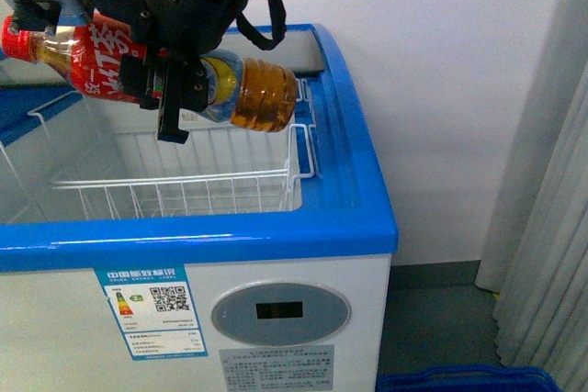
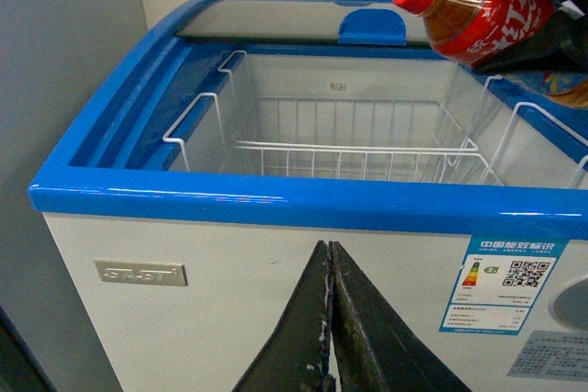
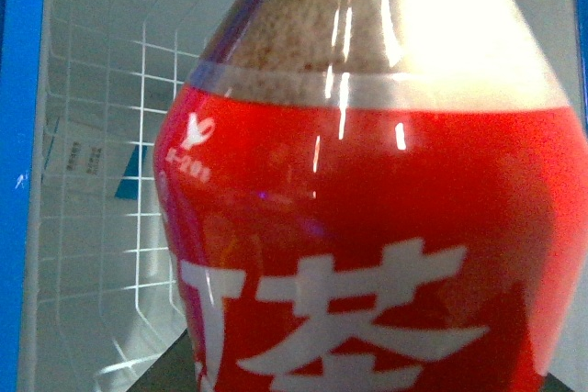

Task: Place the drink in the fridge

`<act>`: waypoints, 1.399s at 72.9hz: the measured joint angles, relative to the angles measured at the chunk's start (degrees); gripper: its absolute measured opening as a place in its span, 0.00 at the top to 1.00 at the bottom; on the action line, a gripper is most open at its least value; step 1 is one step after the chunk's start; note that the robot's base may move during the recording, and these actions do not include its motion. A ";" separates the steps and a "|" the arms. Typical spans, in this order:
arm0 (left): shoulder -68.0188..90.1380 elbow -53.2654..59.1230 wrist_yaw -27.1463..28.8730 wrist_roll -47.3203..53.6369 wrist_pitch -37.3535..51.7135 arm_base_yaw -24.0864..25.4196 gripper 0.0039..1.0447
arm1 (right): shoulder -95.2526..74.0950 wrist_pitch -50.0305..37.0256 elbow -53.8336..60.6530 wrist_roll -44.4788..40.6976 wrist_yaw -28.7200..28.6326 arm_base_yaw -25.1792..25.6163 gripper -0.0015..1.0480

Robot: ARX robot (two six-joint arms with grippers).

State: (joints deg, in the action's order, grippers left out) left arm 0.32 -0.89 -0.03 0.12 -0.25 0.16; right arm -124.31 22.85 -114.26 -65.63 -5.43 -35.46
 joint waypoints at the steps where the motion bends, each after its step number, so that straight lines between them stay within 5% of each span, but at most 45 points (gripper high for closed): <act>1: 0.00 0.00 0.00 0.00 0.00 0.00 0.98 | -0.48 -0.13 -0.33 -0.26 0.02 -0.09 0.65; 33: 0.00 0.00 0.00 0.00 0.00 0.00 0.98 | -14.14 1.51 -15.80 -2.95 1.84 -0.11 0.65; 102: 0.00 0.00 0.02 0.00 0.00 -0.02 0.98 | -21.81 -8.83 -13.44 4.98 7.15 0.70 0.65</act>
State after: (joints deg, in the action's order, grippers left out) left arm 0.32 -0.89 -0.01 0.12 -0.25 0.14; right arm -146.12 14.02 -127.70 -60.64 1.72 -34.76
